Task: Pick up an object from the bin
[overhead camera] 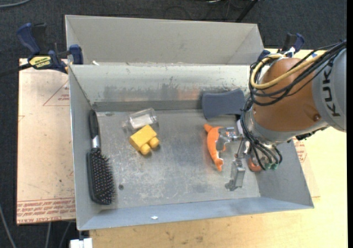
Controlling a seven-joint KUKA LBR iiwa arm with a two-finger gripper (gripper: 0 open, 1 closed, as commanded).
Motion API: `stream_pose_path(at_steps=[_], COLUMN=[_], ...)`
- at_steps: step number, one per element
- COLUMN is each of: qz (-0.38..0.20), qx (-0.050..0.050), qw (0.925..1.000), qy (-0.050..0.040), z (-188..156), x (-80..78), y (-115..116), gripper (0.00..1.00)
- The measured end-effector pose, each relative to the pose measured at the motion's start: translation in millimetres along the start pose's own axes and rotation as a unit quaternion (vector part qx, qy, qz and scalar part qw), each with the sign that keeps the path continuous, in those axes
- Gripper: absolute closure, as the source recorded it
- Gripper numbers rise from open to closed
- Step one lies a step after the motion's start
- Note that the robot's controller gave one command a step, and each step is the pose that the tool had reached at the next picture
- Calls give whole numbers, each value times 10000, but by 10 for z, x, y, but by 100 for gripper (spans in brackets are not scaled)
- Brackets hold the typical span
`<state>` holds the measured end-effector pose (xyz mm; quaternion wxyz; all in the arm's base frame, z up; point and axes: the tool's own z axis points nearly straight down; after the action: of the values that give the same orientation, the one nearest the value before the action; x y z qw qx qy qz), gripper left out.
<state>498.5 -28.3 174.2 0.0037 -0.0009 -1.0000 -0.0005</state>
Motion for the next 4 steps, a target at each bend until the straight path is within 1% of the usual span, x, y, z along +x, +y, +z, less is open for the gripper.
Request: stream_pose_path(at_steps=[1,2,3,4], qz=[-5,-380,-432,-380], qx=[2,4,0,-10], qw=[10000,9993,9990,9993], qy=[-39,-68,-64,-2], z=[-41,266,860,981], x=[-17,-394,-401,-683], y=[1,-46,-106,-197], gripper=[0,0,0,0])
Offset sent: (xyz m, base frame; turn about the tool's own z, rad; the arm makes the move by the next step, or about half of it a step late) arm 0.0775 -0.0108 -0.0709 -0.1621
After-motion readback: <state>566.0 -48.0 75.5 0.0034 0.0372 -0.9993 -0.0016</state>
